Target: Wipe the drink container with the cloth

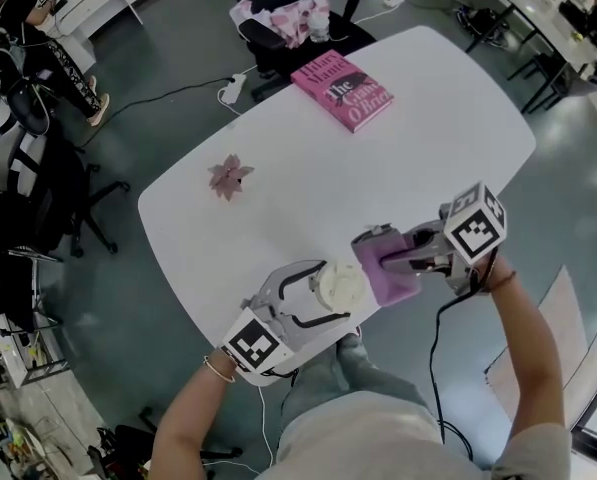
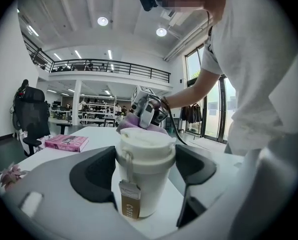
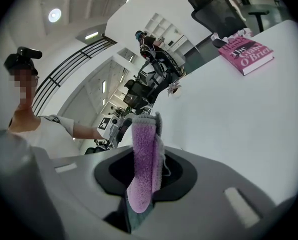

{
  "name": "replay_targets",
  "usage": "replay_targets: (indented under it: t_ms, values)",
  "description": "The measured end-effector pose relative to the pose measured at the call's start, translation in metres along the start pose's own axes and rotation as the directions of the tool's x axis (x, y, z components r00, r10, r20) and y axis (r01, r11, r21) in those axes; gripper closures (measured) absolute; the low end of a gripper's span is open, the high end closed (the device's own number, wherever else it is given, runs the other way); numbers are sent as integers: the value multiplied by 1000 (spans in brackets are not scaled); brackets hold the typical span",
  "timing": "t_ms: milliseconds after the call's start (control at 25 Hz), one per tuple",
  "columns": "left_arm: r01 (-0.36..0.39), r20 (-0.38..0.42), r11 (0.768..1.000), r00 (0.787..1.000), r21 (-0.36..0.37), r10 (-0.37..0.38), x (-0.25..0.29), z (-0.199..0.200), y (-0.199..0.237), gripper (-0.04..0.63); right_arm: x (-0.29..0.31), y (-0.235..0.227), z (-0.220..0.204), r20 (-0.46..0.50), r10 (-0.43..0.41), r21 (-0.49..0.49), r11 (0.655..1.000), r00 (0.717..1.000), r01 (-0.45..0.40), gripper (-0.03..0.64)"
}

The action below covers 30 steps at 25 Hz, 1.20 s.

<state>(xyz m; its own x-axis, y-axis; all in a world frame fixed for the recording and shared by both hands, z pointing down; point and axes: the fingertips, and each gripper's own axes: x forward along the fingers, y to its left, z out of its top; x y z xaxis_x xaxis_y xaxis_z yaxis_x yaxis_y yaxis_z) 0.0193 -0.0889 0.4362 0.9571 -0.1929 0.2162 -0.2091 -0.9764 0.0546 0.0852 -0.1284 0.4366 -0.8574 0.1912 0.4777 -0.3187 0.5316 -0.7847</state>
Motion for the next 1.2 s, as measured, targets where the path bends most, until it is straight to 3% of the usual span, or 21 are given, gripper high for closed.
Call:
replay_targets:
  t_ms: [160, 600, 920, 1200]
  values:
    - [6, 32, 1000, 999, -12, -5, 0, 5, 0, 218, 2, 0, 2, -40, 6, -15, 1000, 999, -7, 535]
    - [33, -13, 999, 999, 26, -32, -1, 0, -1, 218, 14, -9, 2, -116, -15, -46, 999, 993, 10, 535]
    - [16, 39, 1000, 999, 5, -16, 0, 8, 1, 218, 29, -25, 0, -186, -56, -67, 997, 981, 44, 535]
    - [18, 28, 1000, 999, 13, -19, 0, 5, 1, 218, 41, -38, -1, -216, -61, -63, 997, 975, 48, 535]
